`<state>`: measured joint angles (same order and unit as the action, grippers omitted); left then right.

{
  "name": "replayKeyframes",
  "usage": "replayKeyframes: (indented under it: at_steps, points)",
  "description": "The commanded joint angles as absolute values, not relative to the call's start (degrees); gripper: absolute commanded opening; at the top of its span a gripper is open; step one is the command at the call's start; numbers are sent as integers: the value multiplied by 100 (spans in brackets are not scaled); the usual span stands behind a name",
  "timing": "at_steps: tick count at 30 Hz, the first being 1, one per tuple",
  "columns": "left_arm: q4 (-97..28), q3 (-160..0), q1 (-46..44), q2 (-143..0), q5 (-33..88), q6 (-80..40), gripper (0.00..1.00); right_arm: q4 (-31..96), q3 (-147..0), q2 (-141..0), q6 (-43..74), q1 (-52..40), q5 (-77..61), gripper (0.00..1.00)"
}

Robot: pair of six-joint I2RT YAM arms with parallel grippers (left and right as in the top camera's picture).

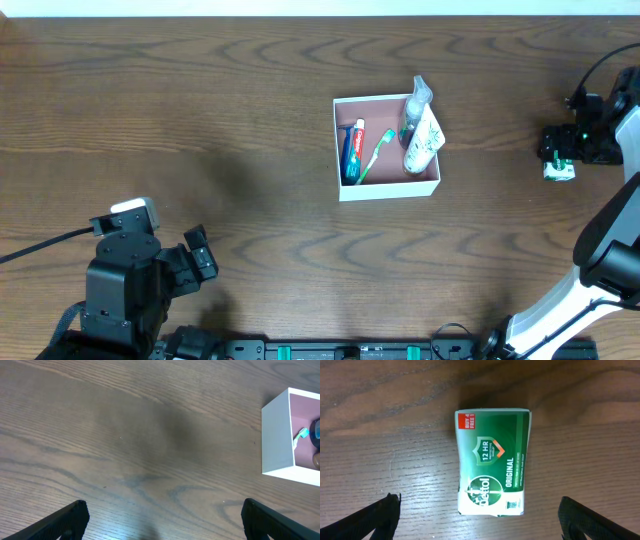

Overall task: Pack container
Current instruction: 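Move the right gripper to the green soap box and grasp it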

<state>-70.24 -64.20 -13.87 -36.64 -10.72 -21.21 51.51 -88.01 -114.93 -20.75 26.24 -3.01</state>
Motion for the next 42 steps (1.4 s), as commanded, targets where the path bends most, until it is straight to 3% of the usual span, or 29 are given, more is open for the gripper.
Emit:
replayKeyframes:
  at_steps: [1,15,25,42]
  points:
    - [-7030,-6416,-1352,-3664,-1116,-2174,98,5142,-8768,-11721,-2126,2659,-325,98]
    - [-7028,-6416,-1352,-3664,-1118,-2174,98,5052,-8753,-12256,-2152,2657,-325,98]
    - [-7028,-6416,-1352,-3664,-1116,-2174,98,4871,-8750,-12265,-2150,2657,-322,92]
    - [-7028,-6416,-1352,-3664,-1116,-2174,98,4624,-8451,-12296,-2147,2657,-128,90]
